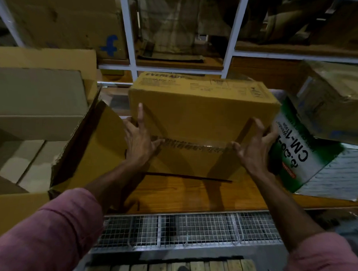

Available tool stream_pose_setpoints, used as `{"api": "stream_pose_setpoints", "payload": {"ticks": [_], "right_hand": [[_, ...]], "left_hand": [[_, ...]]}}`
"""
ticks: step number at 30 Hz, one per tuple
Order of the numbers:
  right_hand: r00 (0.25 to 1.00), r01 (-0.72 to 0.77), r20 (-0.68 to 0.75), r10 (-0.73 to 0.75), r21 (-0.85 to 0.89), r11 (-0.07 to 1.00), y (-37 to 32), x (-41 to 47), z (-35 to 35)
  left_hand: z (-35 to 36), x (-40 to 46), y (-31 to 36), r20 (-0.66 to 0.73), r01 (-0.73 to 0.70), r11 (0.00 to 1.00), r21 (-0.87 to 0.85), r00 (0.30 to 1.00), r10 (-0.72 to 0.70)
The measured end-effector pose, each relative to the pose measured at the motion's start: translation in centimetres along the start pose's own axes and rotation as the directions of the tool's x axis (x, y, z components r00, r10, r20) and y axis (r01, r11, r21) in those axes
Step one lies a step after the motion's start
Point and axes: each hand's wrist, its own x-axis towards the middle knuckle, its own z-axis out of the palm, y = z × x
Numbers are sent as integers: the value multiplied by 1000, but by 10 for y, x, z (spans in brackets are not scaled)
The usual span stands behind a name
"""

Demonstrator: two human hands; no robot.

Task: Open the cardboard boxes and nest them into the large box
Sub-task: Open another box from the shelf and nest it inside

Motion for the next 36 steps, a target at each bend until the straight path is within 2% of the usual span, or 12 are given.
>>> {"api": "stream_pose_setpoints", "payload": {"ticks": [5, 8, 11, 15, 20, 22, 25, 28, 31, 34, 36], "right_hand": [[995, -61, 74, 63, -26, 998, 18, -29, 11], [992, -77, 93, 80, -43, 996, 18, -34, 6], [997, -67, 28, 69, -82, 994, 8, -33, -2], [997, 61, -40, -68, -143, 988, -9, -21, -17], [979, 195, 95, -178, -220, 956, -34, 9, -28], [967, 236, 151, -205, -228, 945, -40, 23, -29], [971, 203, 168, -170, -206, 957, -51, 43, -32], [982, 177, 114, -153, -252, 951, -61, 55, -38], [980, 176, 139, -145, -241, 954, -65, 58, -43], [978, 159, 170, -121, -238, 958, -67, 54, -47], [980, 143, 171, -99, -273, 951, -66, 50, -50]], "left_hand": [[-7, -13, -20, 36, -50, 999, 0, 998, 50], [-13, -11, -18, 3, -64, 991, 121, 998, 64], [-20, -3, -1, -41, -98, 964, 247, 993, 111], [-28, 11, 25, 37, -227, 894, 386, 972, 231], [-24, 27, 44, 157, -326, 826, 460, 945, 286], [-25, 33, 49, 169, -323, 823, 468, 946, 276], [-32, 36, 54, 132, -327, 794, 513, 944, 303], [-44, 43, 60, 60, -350, 802, 484, 928, 369], [-49, 45, 62, 52, -388, 832, 397, 914, 401], [-48, 36, 58, 37, -360, 871, 333, 928, 370], [-49, 30, 58, 81, -337, 880, 333, 941, 330]]}}
